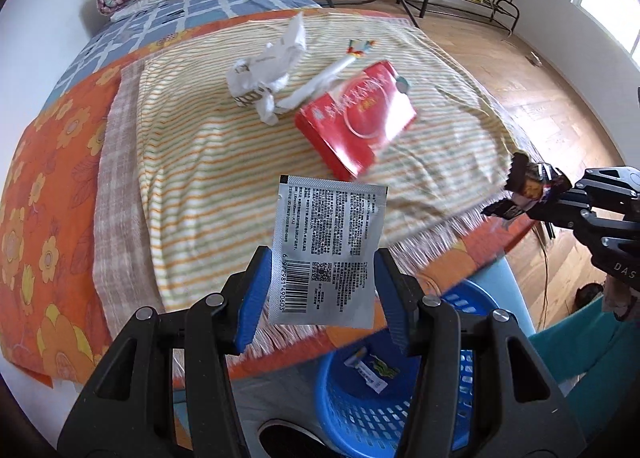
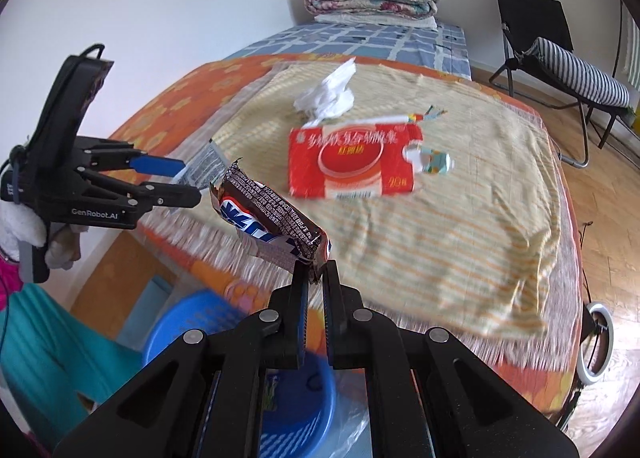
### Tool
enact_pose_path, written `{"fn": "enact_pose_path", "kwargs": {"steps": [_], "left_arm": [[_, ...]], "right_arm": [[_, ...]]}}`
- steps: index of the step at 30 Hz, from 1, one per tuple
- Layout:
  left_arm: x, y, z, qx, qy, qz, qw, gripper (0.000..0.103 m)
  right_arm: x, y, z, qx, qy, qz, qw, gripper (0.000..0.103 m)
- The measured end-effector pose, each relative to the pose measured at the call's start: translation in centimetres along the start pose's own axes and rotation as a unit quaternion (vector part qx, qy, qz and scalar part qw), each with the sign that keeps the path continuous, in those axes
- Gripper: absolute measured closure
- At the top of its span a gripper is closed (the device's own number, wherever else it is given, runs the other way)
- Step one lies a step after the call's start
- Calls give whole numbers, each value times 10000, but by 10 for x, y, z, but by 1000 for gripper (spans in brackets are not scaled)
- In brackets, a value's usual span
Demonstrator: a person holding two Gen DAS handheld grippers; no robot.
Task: Collect trash
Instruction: 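Carry the sachet and wrapper over the blue basket and open both tools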
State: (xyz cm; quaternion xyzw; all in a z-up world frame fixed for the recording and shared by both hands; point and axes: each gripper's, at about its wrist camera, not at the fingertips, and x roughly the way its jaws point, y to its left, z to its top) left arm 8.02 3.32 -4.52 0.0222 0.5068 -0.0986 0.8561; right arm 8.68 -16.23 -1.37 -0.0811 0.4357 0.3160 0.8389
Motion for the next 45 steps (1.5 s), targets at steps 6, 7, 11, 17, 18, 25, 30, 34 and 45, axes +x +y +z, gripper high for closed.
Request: {"fn": "enact_pose_path", "kwargs": {"steps": [6,7,11,17,18,25,30,34,45], "left_arm": [[-7,-20,-30,130,57,-126,9998,50],[-7,-22,-34,134,76,-149,9998,50],[-5,-34,-52,210,155,-186,9995,50],[-1,-42,-72,299,285,-226,9989,50],[1,-42,-75,300,323,-234,9988,50],[11,-44,-90,308,528,-276,9977,50],[20,-50,-101,367,689,-289,9965,49],[25,-57,-109,458,784,-316,9954,48],[36,-64,-119,520,982,-329,9933,42]], "right_arm": [[-5,11,-34,37,178,-18,9998,98],[-5,12,-39,60,216,-6,9997,98],[-4,19,-56,83,338,16,9994,98],[0,27,-80,90,560,42,9984,98],[2,27,-84,112,598,55,9981,98],[16,36,-109,77,944,90,9955,97],[22,42,-119,41,1058,130,9943,97],[26,44,-124,20,1157,159,9932,97],[33,42,-131,169,1298,282,9910,96]]}}
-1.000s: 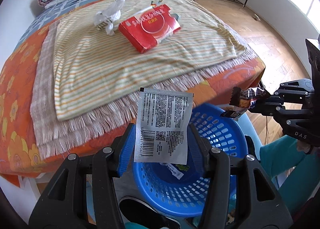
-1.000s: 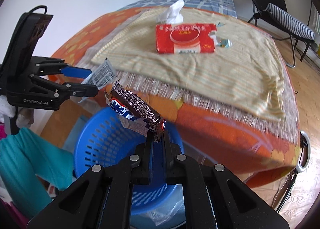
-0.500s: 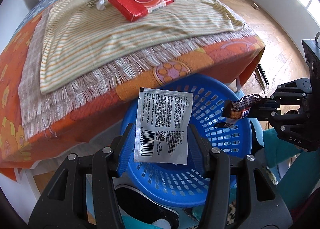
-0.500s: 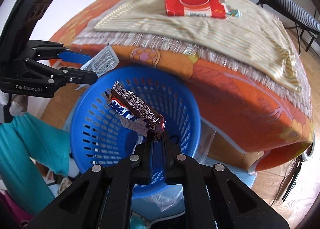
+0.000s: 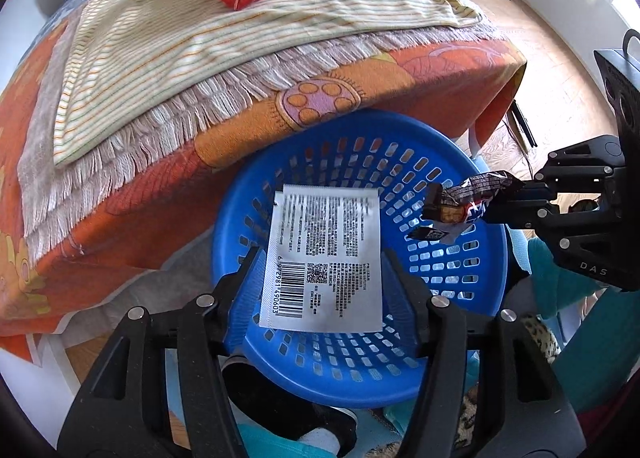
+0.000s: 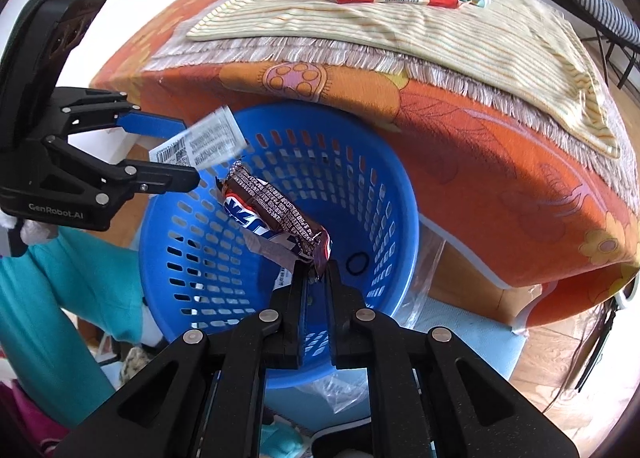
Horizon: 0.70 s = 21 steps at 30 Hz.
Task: Collect trash
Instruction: 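Carry the sachet and wrapper over the blue basket and open both tools, then move both tools back toward the red medicine box on the bed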
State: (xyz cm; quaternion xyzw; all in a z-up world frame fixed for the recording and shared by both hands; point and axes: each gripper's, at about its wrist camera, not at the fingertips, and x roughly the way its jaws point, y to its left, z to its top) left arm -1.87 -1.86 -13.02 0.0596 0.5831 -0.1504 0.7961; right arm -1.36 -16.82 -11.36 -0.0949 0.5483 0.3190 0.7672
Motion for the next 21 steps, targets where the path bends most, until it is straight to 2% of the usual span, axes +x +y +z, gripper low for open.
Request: {"fn": "enact_pose_path", "kwargs": {"steps": [4,6,7,9,10,11,15,17,21], "left_arm": [[4,1,0,-40,71,-22,10000,41],[6,1,0,-58,82,-35,9999,33],[6,1,0,-64,72,-35,9999,31],[6,1,0,-79,64,-41,9999,31],[6,2,0,-95,67,-42,9999,30],[6,2,0,-119,76,-43,9999,28],[6,5,1,-203,92,-86,9997,26],[6,7,2,-254,100,-113,9996,26],[3,10,6,-353,68,-130,9993,26]], "right_arm": [[2,1,-1,-1,41,-4,10000,94],[4,0,-1,-5,120,-40,9999,92],[5,0,-2,0,148,-46,9999,86],[6,-1,-2,39,166,-62,9998,69],[6,-2,-2,65,156,-63,9998,57],[6,-3,-1,88,138,-68,9998,52],[4,-6,0,134,124,-118,9998,48],[4,-7,1,175,121,-160,9996,40],[4,-11,2,311,99,-142,9994,40]]}}
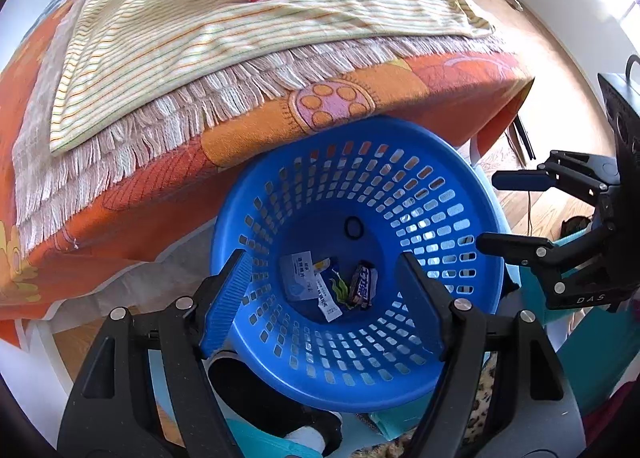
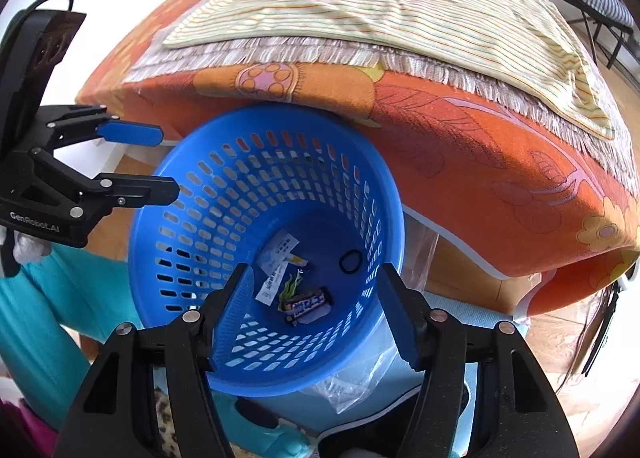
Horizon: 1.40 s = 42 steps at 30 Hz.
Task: Collect trash
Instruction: 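Move both tools back toward the red medicine box on the bed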
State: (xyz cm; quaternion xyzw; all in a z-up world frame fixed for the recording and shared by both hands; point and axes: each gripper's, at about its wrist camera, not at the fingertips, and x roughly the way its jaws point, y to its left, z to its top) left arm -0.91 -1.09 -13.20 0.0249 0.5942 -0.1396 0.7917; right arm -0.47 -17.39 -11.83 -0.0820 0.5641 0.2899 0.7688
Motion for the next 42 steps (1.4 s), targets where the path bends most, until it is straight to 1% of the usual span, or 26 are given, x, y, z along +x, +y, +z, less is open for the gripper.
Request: {"fn": "enact_pose_path", "kwargs": {"steps": [4,9,16,20,24,26,28,33,35,36,38,40,42], "left_arm": [[-4,3,8,-106,-71,-19,9999,26],[-16,9,27,-181,-246,-8,9995,26],[-44,30,65,-370,-657,66,9971,26],[-56,45,86,-511,-851,153,9949,26],[-67,59,105,-520,-1029,299,9929,26],[-72,66,115,-518,-1137,392,9914,26],[-74,70,123,-546,-1204,433,9903,26],[-78,89,139,-801,-1323,341,9874,26],[-81,95,144,-878,-1380,358,9859,26],[-84,98,146,-924,-1430,380,9847,26],[-93,107,150,-1051,-1549,410,9815,26],[-100,117,153,-1170,-1654,391,9785,26],[-104,126,155,-1281,-1721,440,9757,26]], "right_arm": [[-1,-6,6,212,-25,54,9998,40],[-6,-15,20,509,-101,168,9985,40],[-21,-31,54,1106,-430,371,9922,39],[-28,-43,75,1602,-603,472,9841,39],[-27,-59,99,2223,-633,750,9700,39],[-28,-60,113,2427,-694,889,9635,39],[-30,-59,129,2475,-847,958,9604,39],[-36,-60,169,2454,-1152,959,9578,39],[-38,-59,188,2368,-1209,982,9590,39],[-37,-58,198,2300,-1196,903,9616,39],[-33,-51,221,2079,-1114,494,9705,39],[-28,-45,240,1924,-1124,128,9748,39],[-22,-42,253,1871,-1090,-149,9762,39]]}}
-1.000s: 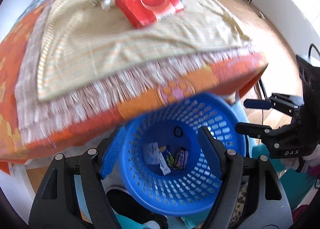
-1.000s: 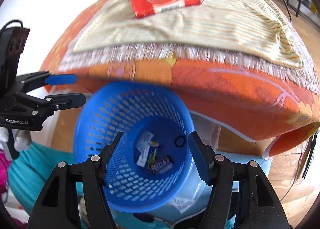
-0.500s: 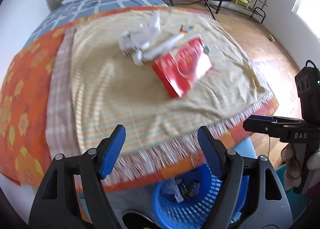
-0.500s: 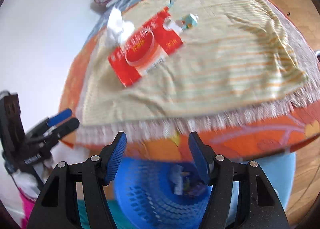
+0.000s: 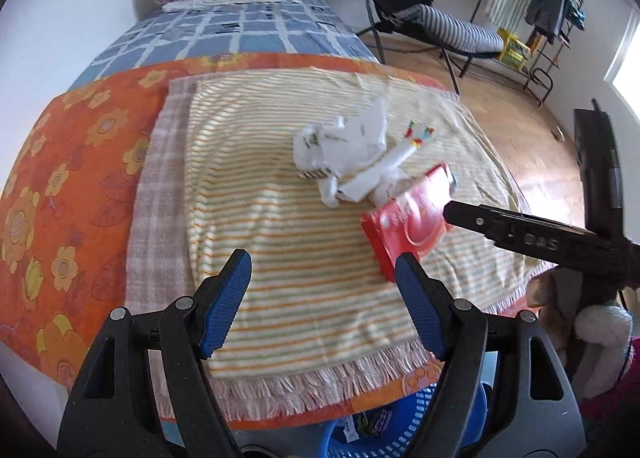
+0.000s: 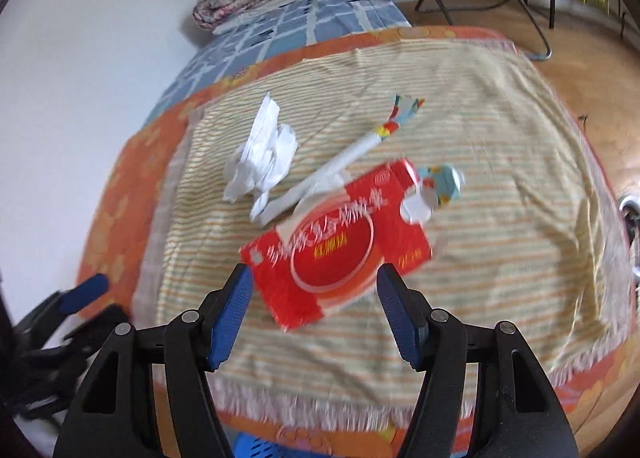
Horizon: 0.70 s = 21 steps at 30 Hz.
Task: Collect trash
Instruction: 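Move both tools back toward the red medicine box on the bed, then grasp the red medicine box with the right tool while the left grasps the white plastic ring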
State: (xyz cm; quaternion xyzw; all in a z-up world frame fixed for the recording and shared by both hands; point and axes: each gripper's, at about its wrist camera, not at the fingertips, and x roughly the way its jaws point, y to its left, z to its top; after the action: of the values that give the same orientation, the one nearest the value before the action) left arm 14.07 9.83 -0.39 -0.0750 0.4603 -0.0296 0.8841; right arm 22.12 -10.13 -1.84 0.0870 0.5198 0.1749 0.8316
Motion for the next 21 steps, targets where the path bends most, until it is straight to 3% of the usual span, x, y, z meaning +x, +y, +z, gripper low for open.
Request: {"fn": "enact_pose_path", "kwargs": {"steps": [5,10,14,21], "left_arm": [[-1,22,8,-314,-50,27,9995,26],[-3,30,9,-459,-76,-35,9989,26],[-3,31,10,-468,-86,-77,9988,26],[1,22,11,-448,-56,-114,9989,26]], "right_arm": [[29,11,28,196,-113,-921,9955,39],[58,19,40,-28,-2,-1669,9860,39],[68,18,36,-316,232,-1871,9816,39],[56,-7,9,-699,491,-1866,9787,39]]}}
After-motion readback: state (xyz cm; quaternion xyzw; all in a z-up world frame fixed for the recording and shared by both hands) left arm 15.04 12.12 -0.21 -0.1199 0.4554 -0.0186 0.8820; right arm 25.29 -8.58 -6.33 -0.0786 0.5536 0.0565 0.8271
